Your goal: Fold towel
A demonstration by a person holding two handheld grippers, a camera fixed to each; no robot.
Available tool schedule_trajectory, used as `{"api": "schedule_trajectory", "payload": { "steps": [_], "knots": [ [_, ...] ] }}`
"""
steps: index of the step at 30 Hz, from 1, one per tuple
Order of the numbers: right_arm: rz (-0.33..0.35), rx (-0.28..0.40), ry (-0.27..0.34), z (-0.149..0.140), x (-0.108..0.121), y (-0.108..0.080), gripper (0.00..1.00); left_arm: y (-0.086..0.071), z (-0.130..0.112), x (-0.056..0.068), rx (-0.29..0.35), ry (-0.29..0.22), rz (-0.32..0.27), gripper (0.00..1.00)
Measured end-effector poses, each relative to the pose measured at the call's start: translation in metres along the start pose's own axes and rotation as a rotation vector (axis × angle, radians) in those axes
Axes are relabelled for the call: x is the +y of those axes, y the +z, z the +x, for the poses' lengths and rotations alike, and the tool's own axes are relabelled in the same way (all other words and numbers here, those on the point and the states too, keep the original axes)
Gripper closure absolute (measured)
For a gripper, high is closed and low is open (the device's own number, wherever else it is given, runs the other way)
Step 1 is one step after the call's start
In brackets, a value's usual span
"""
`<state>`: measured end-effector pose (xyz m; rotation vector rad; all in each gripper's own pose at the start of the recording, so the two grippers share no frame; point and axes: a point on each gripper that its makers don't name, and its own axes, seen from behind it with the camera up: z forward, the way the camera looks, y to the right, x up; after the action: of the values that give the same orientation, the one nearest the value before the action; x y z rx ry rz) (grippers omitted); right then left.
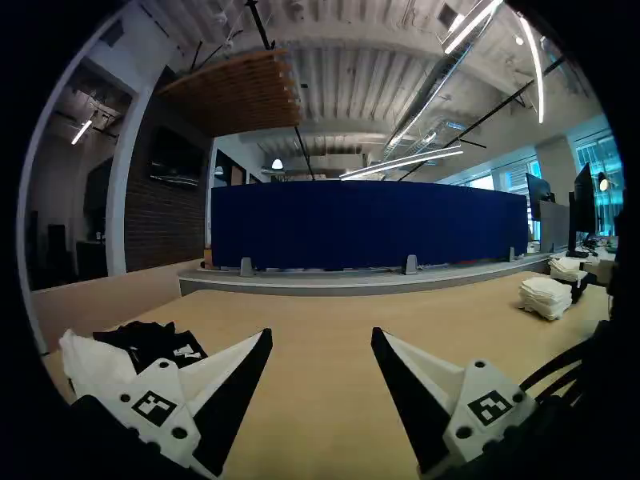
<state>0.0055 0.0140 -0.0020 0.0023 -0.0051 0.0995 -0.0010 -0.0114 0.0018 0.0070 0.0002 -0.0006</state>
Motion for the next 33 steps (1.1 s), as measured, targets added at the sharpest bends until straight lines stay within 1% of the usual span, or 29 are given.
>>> {"api": "schedule_trajectory", "payload": {
  "steps": [3,8,12,17,20,33],
  "knots": [
    [0.003,0.007,-0.017,-0.0001,-0.0007,-0.0017,0.0,0.0,0.0001,-0.0002,0.0,0.0,0.0,0.08],
    [-0.004,0.007,-0.028,-0.001,-0.0007,0.0012,0.0,0.0006,-0.0001,-0.0002,0.0,0.0,0.0,0.08],
    [-0.001,0.007,-0.039,-0.0018,-0.0017,0.0014,0.0,0.0004,-0.0001,-0.0005,0.0,0.0,0.0,0.04],
    [0.005,0.004,-0.081,-0.0043,-0.0069,0.0018,0.0,0.0002,0.0004,0.0002,0.0,0.0,0.0,0.04],
    [0.004,0.004,-0.095,-0.0038,-0.0075,0.003,0.0,0.0002,0.0004,0.0005,0.0,0.0,0.0,0.04],
    [-0.004,0.004,-0.1,-0.0037,-0.008,0.0049,0.0,-0.0001,0.0009,0.0013,0.0,0.0,0.0,0.04]
  ]
}}
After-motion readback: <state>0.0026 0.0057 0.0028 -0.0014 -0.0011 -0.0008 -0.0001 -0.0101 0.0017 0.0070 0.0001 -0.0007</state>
